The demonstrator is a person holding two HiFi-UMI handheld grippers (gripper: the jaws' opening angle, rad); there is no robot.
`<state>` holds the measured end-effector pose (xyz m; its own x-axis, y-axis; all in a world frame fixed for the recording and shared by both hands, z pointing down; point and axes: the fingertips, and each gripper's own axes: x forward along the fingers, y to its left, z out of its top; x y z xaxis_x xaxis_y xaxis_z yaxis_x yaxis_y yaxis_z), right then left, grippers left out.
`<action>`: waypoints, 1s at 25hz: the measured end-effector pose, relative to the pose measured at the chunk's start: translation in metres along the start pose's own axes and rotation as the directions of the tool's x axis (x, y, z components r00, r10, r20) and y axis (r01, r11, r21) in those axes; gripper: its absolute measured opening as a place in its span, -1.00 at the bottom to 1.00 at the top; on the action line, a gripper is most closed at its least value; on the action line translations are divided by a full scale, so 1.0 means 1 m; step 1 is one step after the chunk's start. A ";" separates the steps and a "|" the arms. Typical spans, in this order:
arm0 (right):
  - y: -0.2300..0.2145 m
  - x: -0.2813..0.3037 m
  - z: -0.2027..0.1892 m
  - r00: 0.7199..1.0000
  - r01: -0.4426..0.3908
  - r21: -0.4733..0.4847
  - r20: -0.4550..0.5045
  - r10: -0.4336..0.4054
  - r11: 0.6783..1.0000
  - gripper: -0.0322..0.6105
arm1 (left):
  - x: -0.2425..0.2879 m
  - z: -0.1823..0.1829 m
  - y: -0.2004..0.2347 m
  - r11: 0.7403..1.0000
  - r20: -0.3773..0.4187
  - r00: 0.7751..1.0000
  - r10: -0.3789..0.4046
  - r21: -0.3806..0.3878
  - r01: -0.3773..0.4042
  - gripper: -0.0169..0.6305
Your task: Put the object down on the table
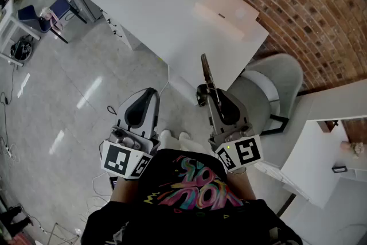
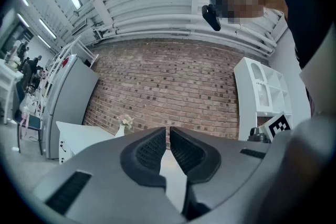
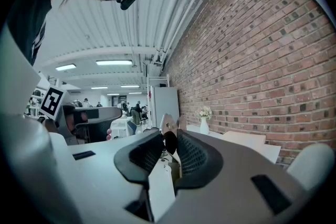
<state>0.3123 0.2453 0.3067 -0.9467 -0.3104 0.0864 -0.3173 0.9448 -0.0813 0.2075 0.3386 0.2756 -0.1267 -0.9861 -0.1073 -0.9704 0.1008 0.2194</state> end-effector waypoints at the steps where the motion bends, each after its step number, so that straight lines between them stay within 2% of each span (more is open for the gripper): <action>1: -0.001 -0.001 0.001 1.000 0.000 0.003 0.004 -0.001 1.000 -0.59 | 0.000 0.000 -0.002 1.000 -0.001 1.000 0.001 0.002 -0.001 -0.82; 5: -0.007 -0.004 0.005 1.000 -0.009 0.008 0.012 0.009 1.000 -0.59 | 0.003 0.001 -0.008 1.000 0.003 1.000 0.013 0.012 -0.013 -0.82; 14: -0.019 0.002 -0.004 0.996 -0.088 0.032 0.004 0.088 0.996 -0.58 | 0.005 -0.004 -0.016 0.996 0.014 0.996 0.083 0.029 -0.083 -0.82; 20: -0.024 0.041 -0.012 0.995 -0.100 0.041 -0.016 0.100 0.994 -0.58 | 0.023 -0.008 0.022 0.994 0.016 0.994 0.106 0.022 -0.106 -0.82; 25: -0.035 0.108 -0.016 0.998 -0.052 0.036 -0.016 0.053 0.998 -0.58 | 0.063 -0.009 0.082 0.998 0.014 0.998 0.058 0.023 -0.058 -0.82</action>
<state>0.2219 0.1808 0.3352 -0.9610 -0.2585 0.0981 -0.2694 0.9553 -0.1217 0.1215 0.2840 0.2958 -0.1856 -0.9767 -0.1077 -0.9659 0.1612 0.2024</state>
